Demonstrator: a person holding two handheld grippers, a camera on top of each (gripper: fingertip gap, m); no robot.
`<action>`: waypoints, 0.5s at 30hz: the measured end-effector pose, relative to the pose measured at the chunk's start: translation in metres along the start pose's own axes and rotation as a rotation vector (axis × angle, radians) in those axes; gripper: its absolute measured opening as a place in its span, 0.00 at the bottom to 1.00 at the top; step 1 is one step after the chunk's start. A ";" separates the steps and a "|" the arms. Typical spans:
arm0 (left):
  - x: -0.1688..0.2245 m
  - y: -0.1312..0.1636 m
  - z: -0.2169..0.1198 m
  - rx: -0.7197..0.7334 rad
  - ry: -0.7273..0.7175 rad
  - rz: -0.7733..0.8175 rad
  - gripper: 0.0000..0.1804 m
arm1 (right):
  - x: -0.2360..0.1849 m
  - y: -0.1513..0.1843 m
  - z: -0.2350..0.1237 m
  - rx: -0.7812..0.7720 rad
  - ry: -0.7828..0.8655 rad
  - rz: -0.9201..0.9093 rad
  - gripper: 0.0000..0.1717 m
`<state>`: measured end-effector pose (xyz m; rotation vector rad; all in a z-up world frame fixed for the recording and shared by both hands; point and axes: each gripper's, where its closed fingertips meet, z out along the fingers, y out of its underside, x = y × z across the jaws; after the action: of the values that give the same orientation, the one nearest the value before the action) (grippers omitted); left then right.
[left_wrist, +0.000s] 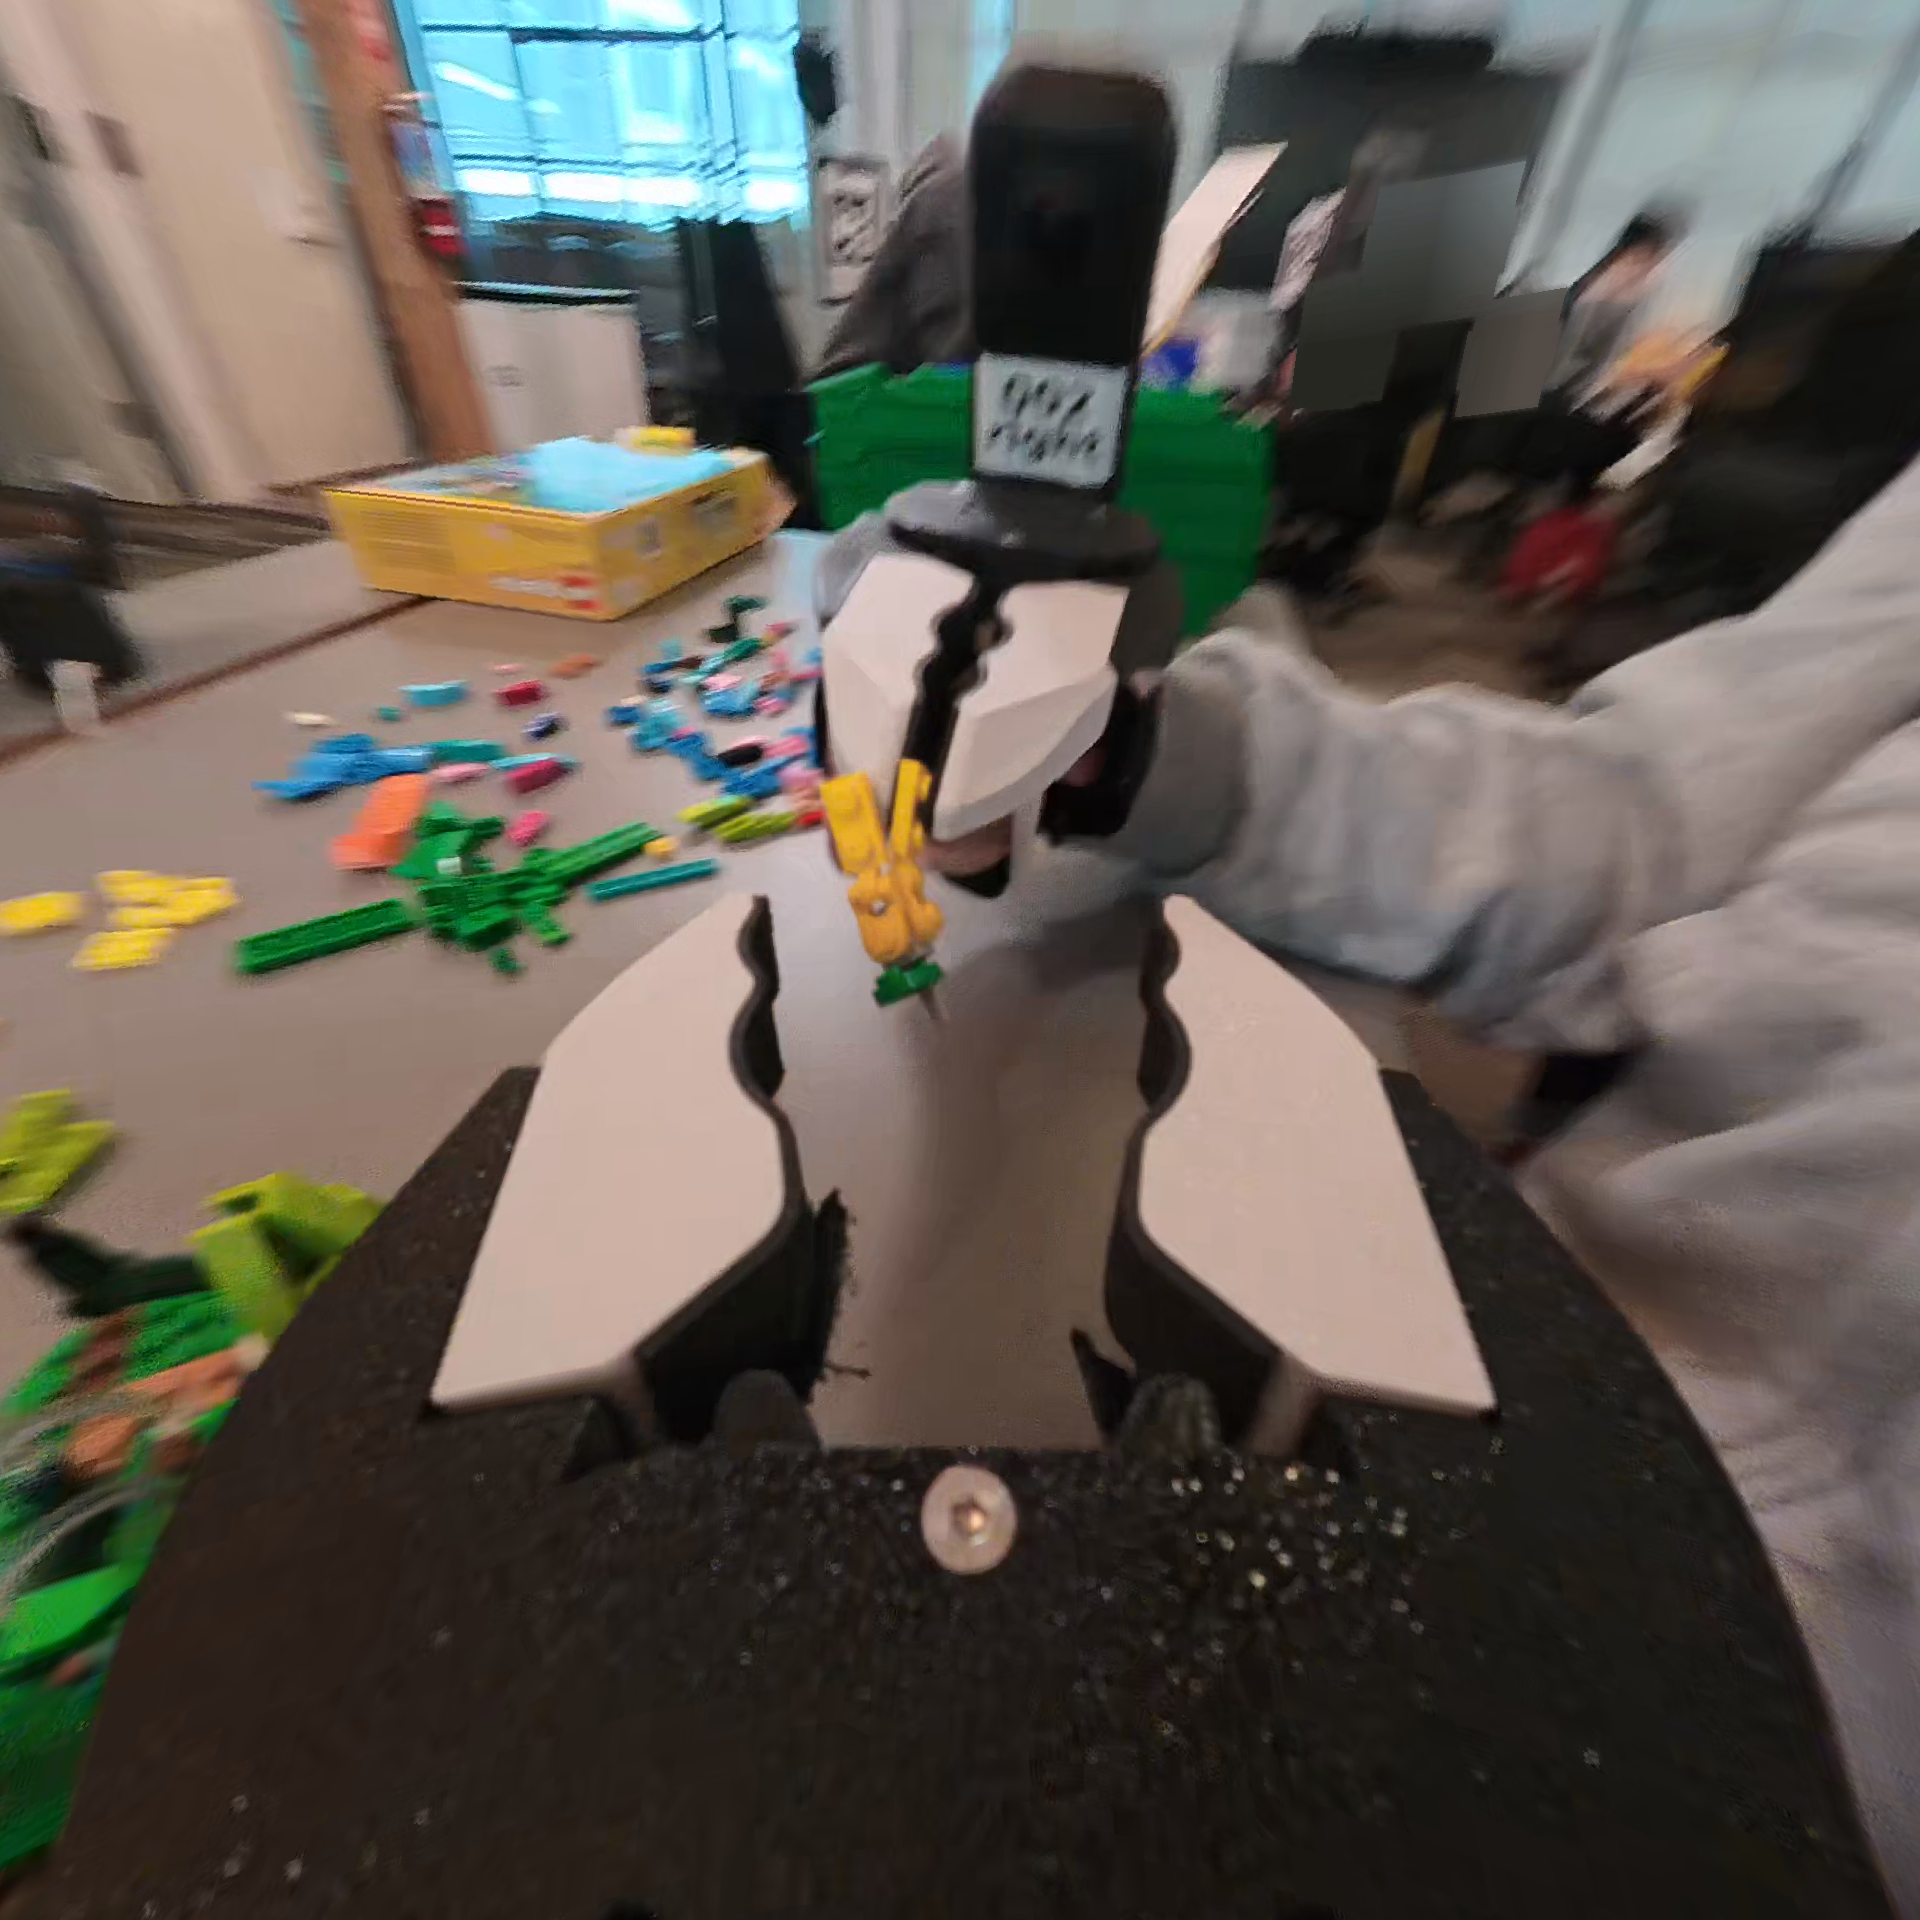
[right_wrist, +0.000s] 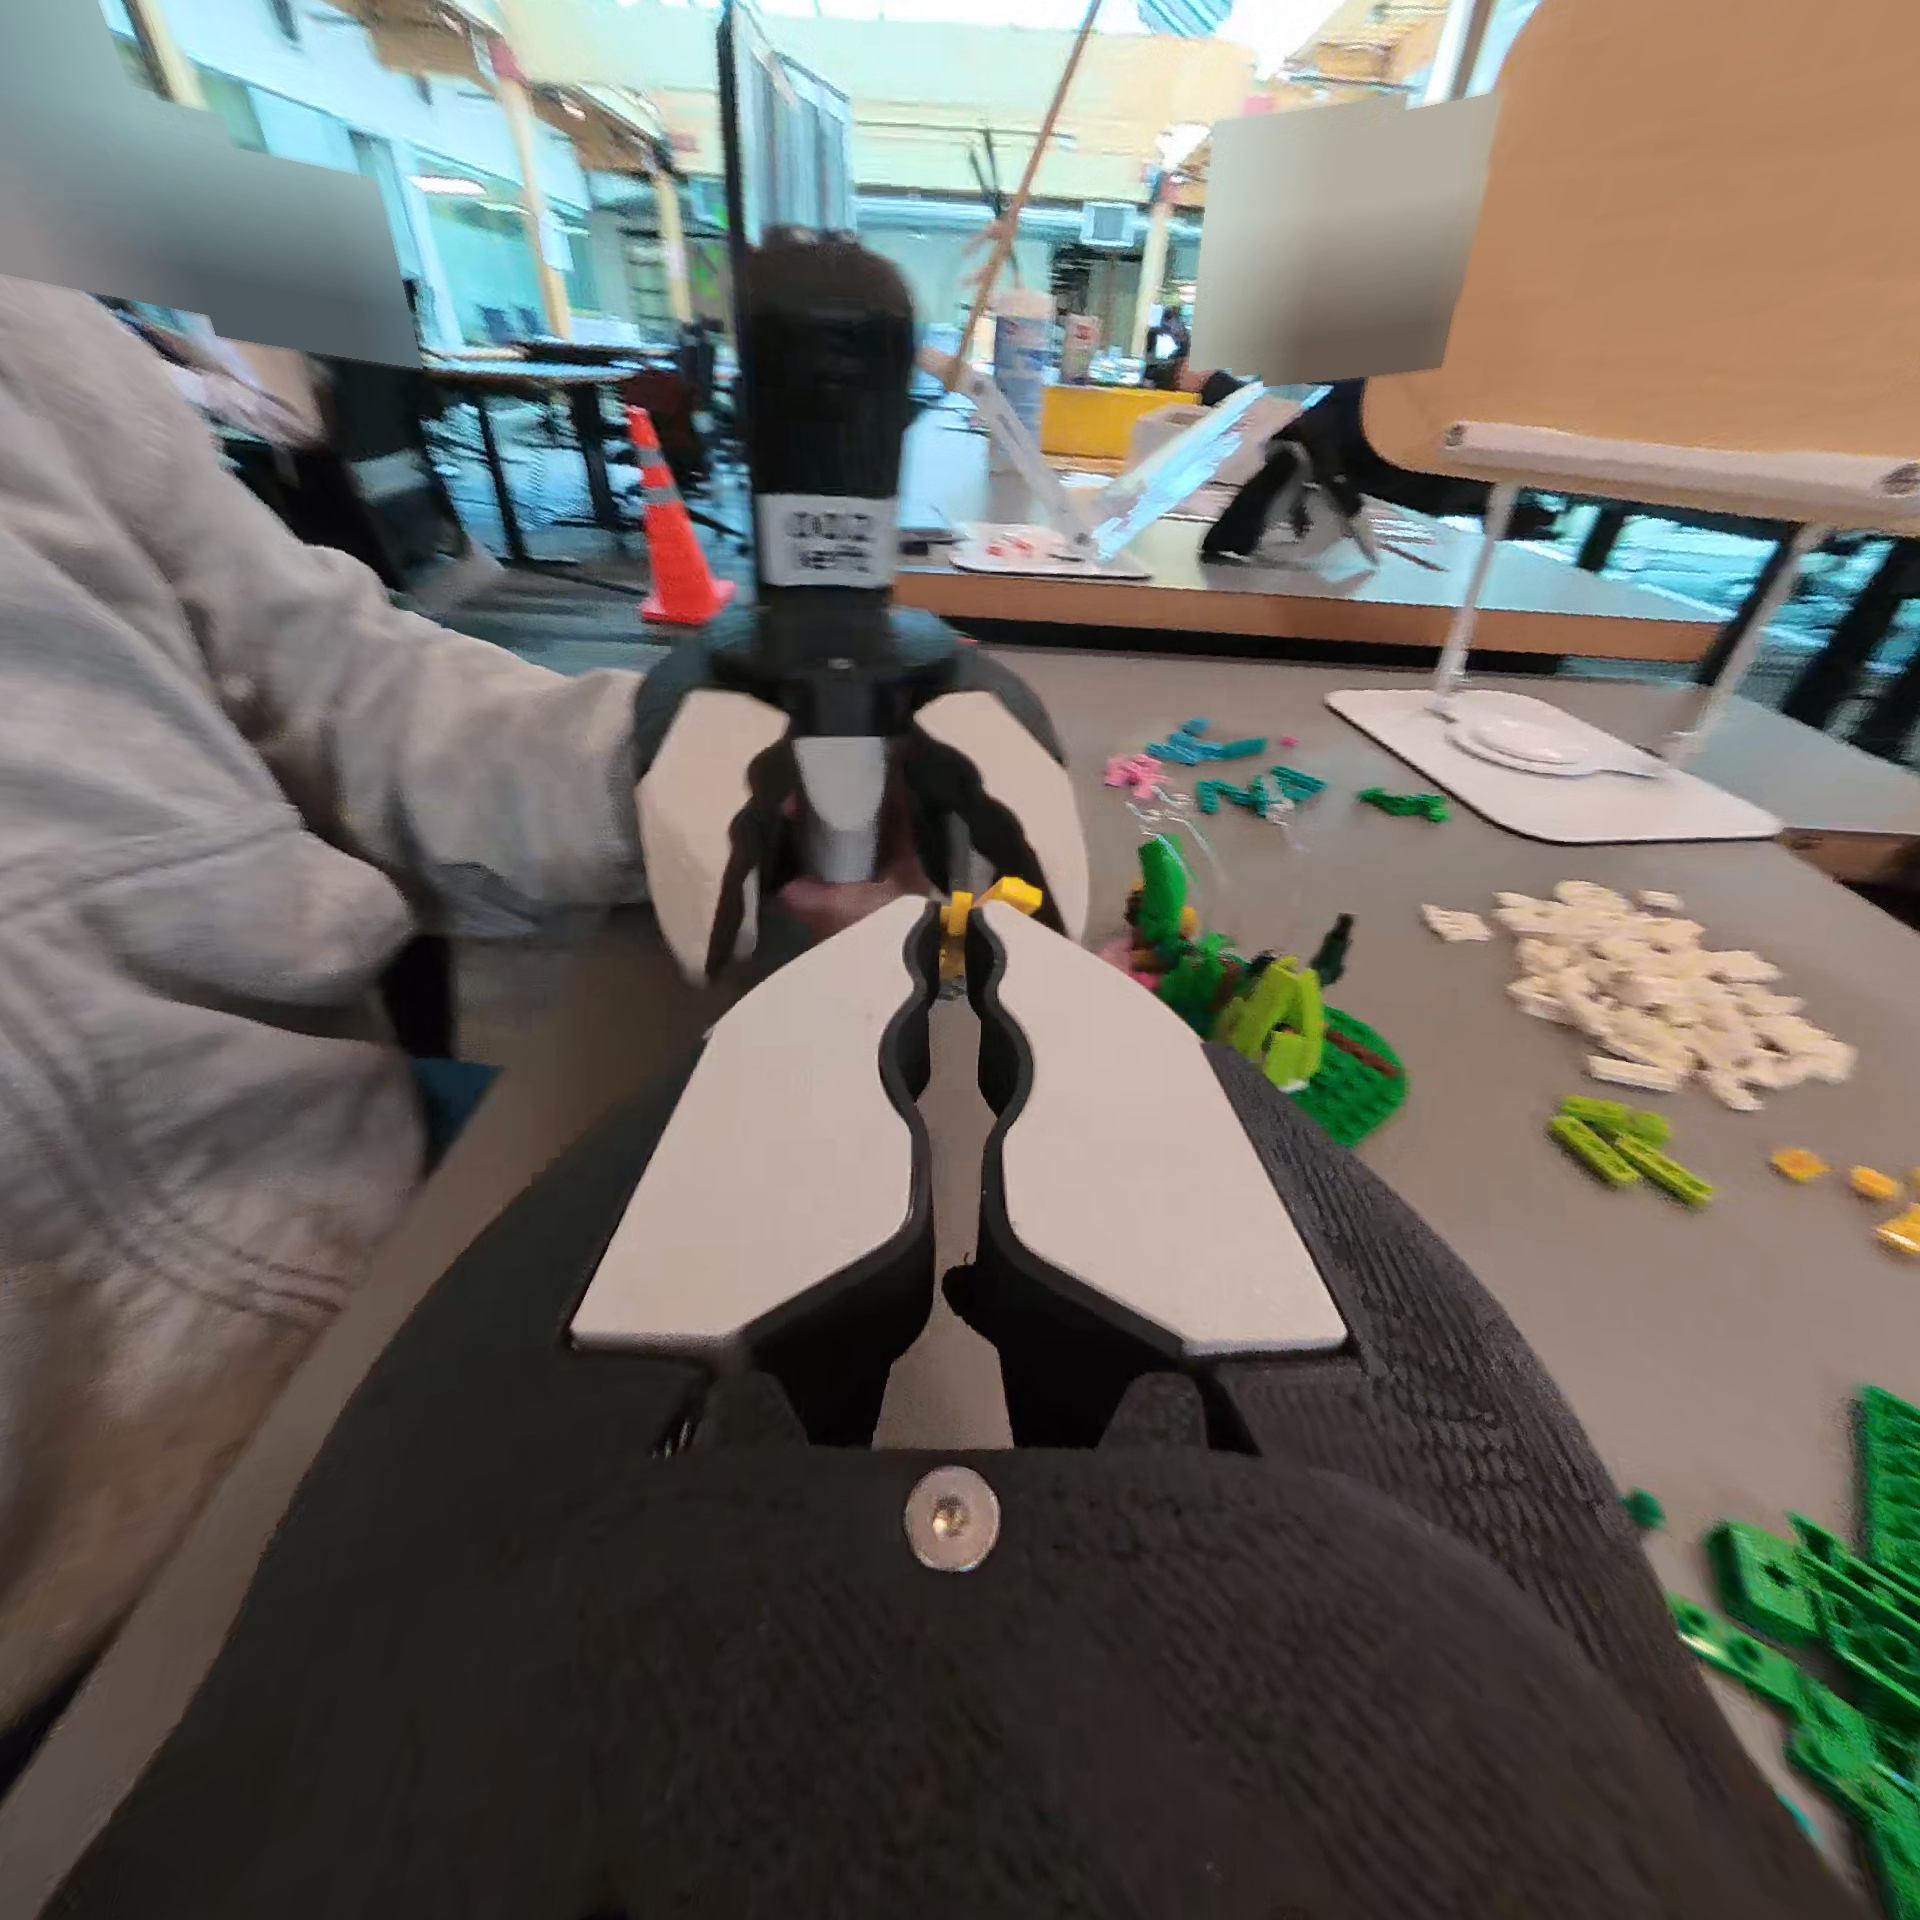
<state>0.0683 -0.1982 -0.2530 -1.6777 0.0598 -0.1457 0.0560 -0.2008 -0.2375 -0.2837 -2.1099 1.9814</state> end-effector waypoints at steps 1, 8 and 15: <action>0.004 -0.005 -0.003 0.031 0.063 -0.068 0.36 | -0.006 0.000 0.000 -0.002 -0.043 0.023 0.02; 0.026 -0.010 -0.007 0.088 0.360 -0.359 0.12 | -0.040 0.000 0.009 0.001 -0.288 0.142 0.02; 0.013 -0.016 -0.013 0.162 0.323 -0.370 0.04 | -0.028 -0.003 0.008 0.024 -0.215 0.125 0.02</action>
<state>0.0789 -0.2103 -0.2347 -1.4767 -0.0210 -0.6830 0.0806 -0.2172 -0.2357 -0.2113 -2.2446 2.1963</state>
